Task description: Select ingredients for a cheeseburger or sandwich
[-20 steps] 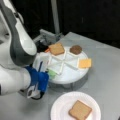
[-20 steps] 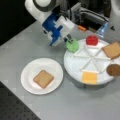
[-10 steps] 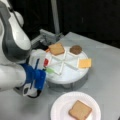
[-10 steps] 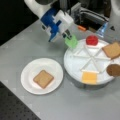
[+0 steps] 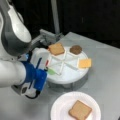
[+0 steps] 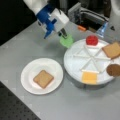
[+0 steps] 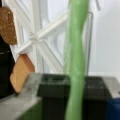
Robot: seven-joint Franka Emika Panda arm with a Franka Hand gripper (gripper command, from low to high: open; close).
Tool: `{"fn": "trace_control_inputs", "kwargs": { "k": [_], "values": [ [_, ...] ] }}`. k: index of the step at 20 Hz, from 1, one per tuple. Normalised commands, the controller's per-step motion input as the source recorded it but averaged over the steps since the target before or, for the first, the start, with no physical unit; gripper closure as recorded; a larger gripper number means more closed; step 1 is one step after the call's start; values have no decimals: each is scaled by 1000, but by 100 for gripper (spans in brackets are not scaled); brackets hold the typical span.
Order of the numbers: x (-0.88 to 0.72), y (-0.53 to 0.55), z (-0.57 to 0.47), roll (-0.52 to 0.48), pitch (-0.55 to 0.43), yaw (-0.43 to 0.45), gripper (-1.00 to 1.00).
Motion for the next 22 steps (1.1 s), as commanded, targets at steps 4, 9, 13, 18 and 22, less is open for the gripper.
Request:
{"fn": "trace_control_inputs", "kwargs": {
  "k": [4,9,13,18,22],
  "values": [
    [398,-101,67,-190,143,194,100],
    [460,-152,16,-210,177,254,100],
    [583,-258,-41,-123,212,238,100],
    [483,-293,-25,-48,232,168,100],
    [354,-281,-33,19,239,132,100]
  ]
}}
